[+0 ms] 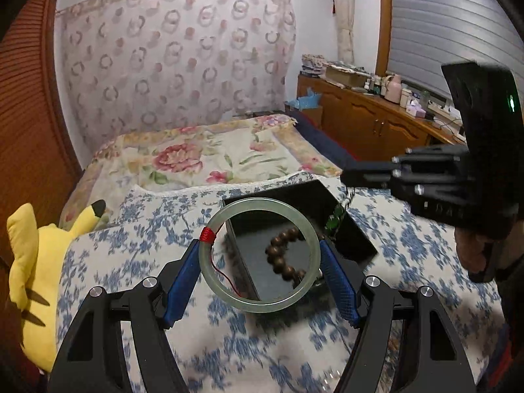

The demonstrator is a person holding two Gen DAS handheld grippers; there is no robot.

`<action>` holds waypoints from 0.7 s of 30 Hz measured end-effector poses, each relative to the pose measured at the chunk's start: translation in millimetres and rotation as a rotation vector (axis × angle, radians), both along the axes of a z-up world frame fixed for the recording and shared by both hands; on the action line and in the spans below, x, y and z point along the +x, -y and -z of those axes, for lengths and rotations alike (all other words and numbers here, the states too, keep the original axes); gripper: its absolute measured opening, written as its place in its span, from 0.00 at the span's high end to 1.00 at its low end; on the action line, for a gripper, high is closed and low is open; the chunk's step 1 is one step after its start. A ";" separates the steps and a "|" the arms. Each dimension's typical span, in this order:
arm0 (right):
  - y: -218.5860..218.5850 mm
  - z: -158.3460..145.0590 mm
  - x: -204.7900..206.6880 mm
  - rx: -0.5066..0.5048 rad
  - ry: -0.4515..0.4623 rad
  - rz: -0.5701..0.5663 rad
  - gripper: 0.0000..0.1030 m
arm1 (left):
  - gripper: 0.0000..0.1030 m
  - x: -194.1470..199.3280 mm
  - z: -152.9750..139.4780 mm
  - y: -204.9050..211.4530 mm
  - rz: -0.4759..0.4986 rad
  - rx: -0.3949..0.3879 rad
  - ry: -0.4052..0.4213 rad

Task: Organize jewelry
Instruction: 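Lower the jade bangle into the box with the left tool while the right releases the hairpin there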

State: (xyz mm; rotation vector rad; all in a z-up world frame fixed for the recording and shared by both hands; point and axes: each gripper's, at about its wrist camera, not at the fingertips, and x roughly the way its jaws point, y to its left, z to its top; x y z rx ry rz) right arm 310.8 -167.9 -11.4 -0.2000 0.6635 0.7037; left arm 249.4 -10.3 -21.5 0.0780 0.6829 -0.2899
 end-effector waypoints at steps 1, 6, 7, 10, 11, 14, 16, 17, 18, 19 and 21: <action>0.5 5.4 4.2 -0.001 -0.010 0.004 0.96 | 0.33 8.1 2.1 1.2 0.000 0.000 -0.010; 4.1 17.5 12.2 0.008 -0.037 0.017 0.86 | 0.33 31.8 12.0 6.9 0.006 0.009 -0.040; 5.8 18.1 12.5 0.012 -0.038 0.020 0.84 | 0.33 34.9 14.2 8.9 0.008 0.012 -0.046; 12.8 16.8 11.1 0.025 -0.037 0.026 0.83 | 0.33 42.6 20.1 12.9 0.011 0.019 -0.061; 15.5 16.2 10.9 0.027 -0.038 0.029 0.82 | 0.33 45.4 20.6 14.6 0.010 0.020 -0.064; 23.4 17.1 8.9 0.029 -0.040 0.044 0.80 | 0.33 50.2 23.0 15.9 0.003 0.016 -0.072; 28.3 18.6 4.9 0.021 -0.038 0.056 0.80 | 0.33 51.5 24.4 15.7 -0.001 0.012 -0.078; 30.7 19.4 2.0 0.022 -0.039 0.059 0.80 | 0.32 50.5 24.0 15.9 -0.003 0.011 -0.075; 32.6 19.8 -0.3 0.023 -0.041 0.060 0.80 | 0.30 48.9 23.4 15.5 -0.004 0.009 -0.071; 34.7 20.1 -3.4 0.025 -0.042 0.062 0.80 | 0.28 47.2 22.1 15.6 -0.001 0.006 -0.067; 38.2 21.1 -10.5 0.027 -0.043 0.068 0.80 | 0.25 45.1 19.1 16.1 0.002 0.006 -0.058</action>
